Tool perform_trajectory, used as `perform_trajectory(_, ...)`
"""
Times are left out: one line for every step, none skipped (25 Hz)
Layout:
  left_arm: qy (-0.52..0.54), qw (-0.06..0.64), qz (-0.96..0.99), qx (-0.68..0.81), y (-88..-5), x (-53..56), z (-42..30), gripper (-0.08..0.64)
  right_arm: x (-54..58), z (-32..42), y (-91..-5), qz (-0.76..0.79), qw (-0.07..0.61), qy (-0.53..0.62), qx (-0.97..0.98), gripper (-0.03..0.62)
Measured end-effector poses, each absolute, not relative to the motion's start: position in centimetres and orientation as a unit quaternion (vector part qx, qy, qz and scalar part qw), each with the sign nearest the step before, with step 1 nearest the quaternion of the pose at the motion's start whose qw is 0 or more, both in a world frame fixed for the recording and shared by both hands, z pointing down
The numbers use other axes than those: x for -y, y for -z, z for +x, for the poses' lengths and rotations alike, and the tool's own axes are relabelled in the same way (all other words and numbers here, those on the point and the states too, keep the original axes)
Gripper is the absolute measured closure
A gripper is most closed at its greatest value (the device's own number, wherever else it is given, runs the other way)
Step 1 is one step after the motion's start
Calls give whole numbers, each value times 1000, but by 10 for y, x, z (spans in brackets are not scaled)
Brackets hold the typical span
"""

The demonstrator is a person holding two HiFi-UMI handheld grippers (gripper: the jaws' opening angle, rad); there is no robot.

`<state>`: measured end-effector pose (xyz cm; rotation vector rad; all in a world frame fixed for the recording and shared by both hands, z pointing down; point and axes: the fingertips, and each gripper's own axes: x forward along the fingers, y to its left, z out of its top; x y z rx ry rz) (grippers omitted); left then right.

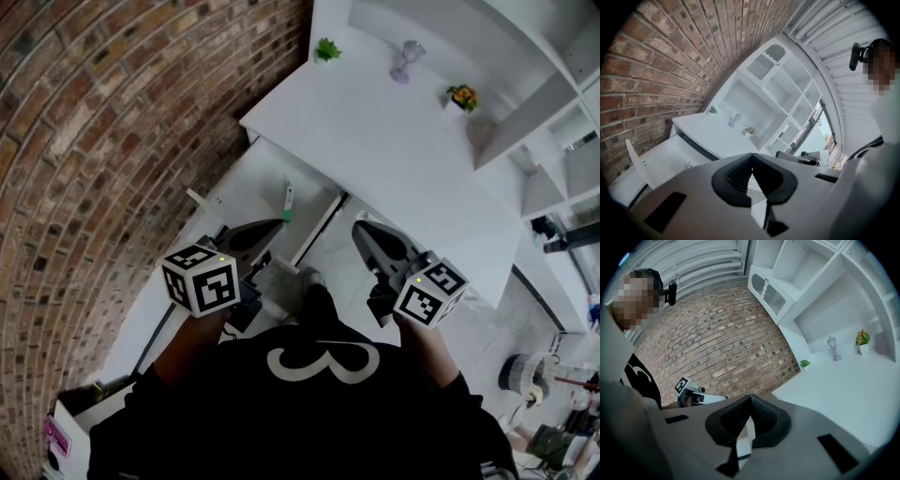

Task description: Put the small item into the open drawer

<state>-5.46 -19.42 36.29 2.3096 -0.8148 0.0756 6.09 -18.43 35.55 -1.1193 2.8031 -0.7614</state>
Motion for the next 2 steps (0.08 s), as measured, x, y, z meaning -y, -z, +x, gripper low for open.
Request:
perform_trajectory(-30, 340, 886, 313, -364, 195, -54, 557, 185, 61, -356, -359, 14, 244, -901, 583)
perform_trajectory(-32, 341, 886, 313, -366, 195, -53, 557, 185, 62, -357, -358, 13, 244, -901, 583)
